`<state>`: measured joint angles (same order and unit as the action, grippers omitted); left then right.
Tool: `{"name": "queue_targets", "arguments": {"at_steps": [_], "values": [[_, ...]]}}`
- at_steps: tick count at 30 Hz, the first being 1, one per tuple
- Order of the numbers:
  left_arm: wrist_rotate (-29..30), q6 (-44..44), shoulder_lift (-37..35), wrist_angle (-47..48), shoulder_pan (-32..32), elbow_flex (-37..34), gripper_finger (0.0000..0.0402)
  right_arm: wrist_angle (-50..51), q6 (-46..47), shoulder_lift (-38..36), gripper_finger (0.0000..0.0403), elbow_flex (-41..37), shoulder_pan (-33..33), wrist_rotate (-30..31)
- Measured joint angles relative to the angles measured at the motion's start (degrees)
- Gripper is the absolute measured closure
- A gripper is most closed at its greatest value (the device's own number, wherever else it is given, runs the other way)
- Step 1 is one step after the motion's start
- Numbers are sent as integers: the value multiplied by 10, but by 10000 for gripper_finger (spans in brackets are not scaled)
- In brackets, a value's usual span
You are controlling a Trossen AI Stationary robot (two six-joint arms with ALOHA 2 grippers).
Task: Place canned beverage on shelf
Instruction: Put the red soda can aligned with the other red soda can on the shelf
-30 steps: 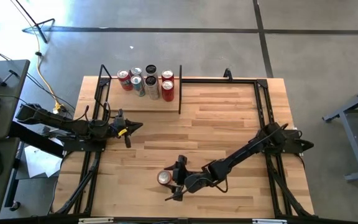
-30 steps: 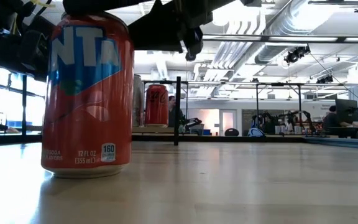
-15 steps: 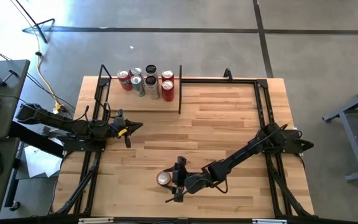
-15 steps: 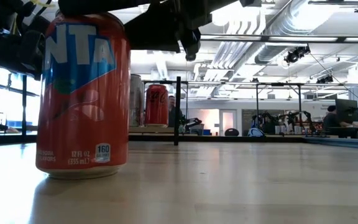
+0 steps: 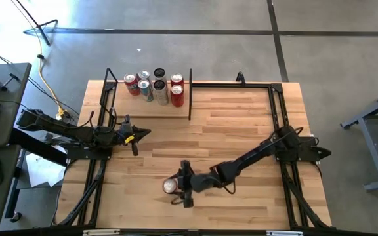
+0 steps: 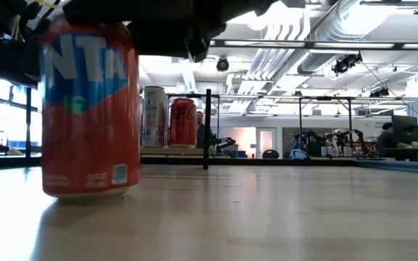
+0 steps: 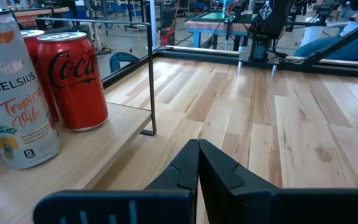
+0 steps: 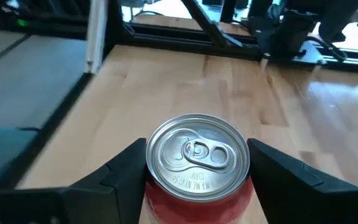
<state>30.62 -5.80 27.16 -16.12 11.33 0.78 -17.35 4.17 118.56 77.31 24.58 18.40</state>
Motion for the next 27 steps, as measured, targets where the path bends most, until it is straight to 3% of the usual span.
{"name": "queue_targets", "arguments": {"at_steps": [6, 16, 27], "values": [[0, 0, 0, 0, 0, 0, 402, 4, -62, -13, 174, -2, -51, -55], [0, 0, 0, 0, 0, 0, 402, -1, -113, -14, 174, -2, -164, -208], [0, 0, 0, -8, 0, 0, 402, -1, -122, -16, 174, -1, -289, -349]]}}
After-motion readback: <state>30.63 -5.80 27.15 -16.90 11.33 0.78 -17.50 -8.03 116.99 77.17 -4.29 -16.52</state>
